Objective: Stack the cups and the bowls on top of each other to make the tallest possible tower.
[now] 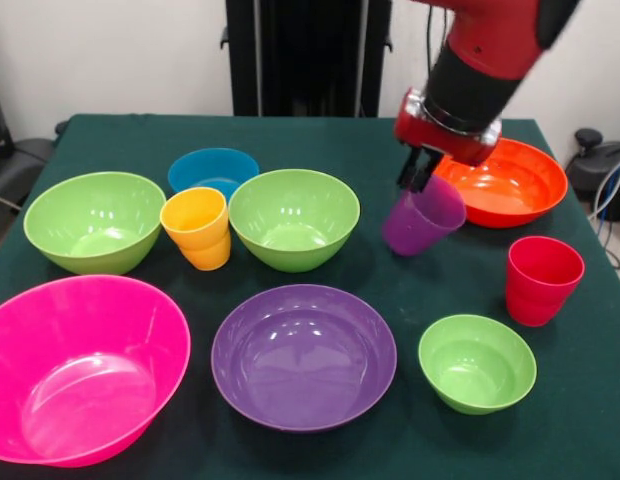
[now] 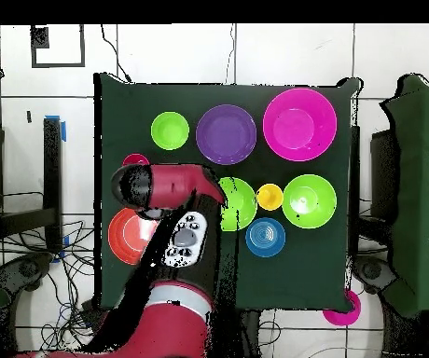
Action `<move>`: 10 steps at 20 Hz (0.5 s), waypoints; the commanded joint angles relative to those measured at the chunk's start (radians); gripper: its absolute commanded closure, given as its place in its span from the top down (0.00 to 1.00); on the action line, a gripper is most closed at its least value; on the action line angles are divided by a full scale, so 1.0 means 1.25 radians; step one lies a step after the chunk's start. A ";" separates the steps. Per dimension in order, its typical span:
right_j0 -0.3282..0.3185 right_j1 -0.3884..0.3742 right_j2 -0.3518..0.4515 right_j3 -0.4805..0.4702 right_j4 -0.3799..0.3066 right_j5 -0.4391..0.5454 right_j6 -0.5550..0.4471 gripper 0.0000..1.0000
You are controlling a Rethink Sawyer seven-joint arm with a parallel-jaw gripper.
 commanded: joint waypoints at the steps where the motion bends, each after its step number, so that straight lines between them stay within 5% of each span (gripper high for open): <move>1: -0.210 -0.233 0.308 0.305 0.014 -0.187 -0.272 0.00; 10: -0.375 -0.184 0.532 0.350 -0.105 -0.308 -0.195 0.00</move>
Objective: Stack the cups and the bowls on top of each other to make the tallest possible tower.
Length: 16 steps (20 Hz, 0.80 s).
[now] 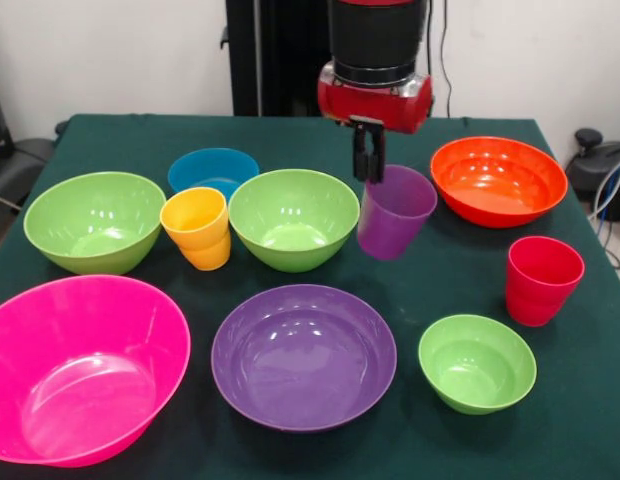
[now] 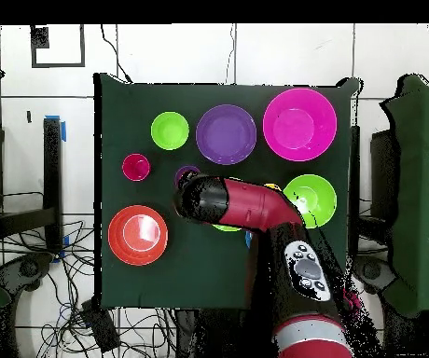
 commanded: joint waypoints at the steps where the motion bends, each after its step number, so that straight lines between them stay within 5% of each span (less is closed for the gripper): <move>1: -0.054 0.010 0.282 0.116 -0.089 -0.082 -0.184 0.00; 11: -0.190 0.049 0.485 0.156 -0.157 -0.098 -0.136 0.00; 16: -0.183 0.077 0.462 0.139 -0.204 -0.071 -0.114 0.00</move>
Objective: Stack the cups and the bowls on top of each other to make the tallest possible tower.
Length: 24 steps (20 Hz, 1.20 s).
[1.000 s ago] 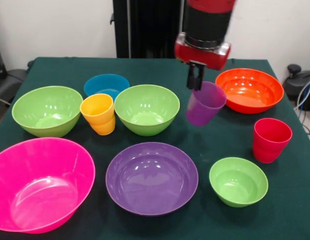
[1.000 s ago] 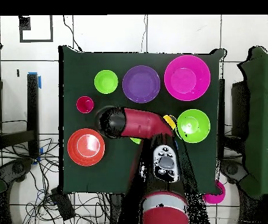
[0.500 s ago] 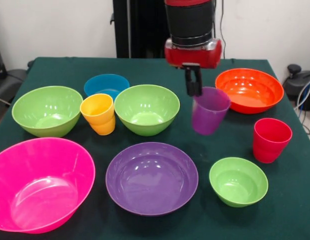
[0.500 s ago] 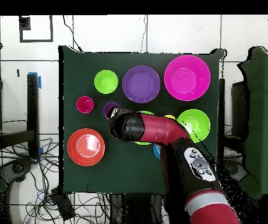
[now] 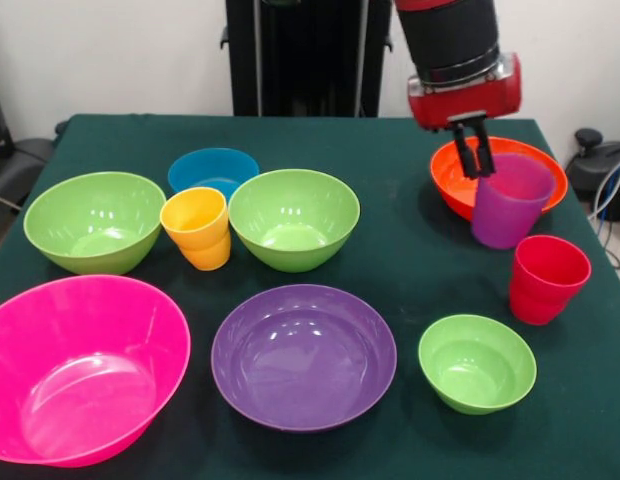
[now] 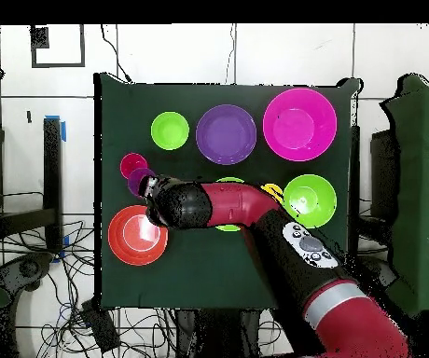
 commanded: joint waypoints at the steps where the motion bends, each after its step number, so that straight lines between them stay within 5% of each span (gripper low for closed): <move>1: 0.013 0.057 0.080 0.021 -0.100 0.011 -0.113 0.00; 8: 0.060 0.051 -0.009 -0.042 -0.182 0.109 -0.116 0.00; 24: 0.059 0.033 -0.006 -0.097 -0.212 0.205 -0.104 0.00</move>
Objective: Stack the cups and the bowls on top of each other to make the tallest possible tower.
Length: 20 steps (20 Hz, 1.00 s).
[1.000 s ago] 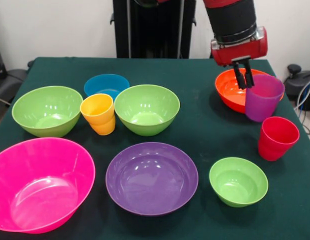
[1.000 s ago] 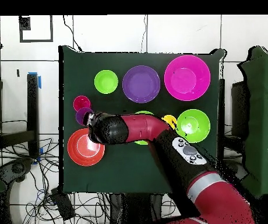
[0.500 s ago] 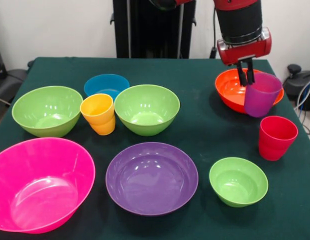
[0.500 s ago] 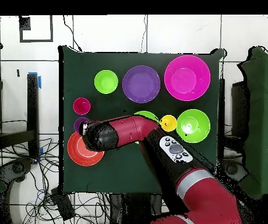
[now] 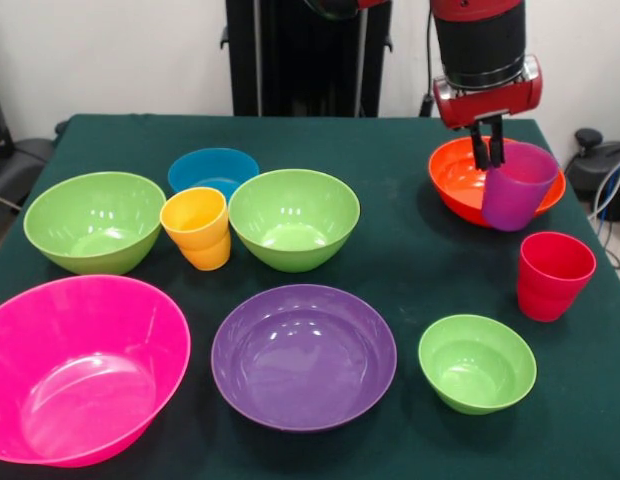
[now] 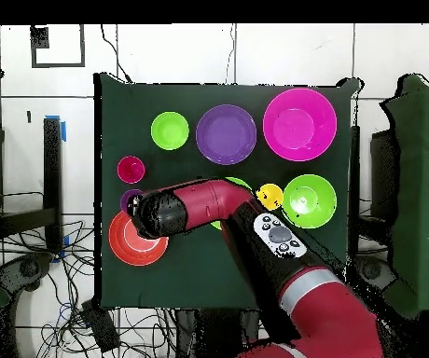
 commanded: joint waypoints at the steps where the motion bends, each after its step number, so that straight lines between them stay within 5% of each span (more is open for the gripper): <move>1: 0.005 0.018 -0.012 -0.072 -0.066 0.099 -0.105 0.00; 20: -0.019 0.031 -0.001 -0.101 -0.095 0.138 -0.131 0.00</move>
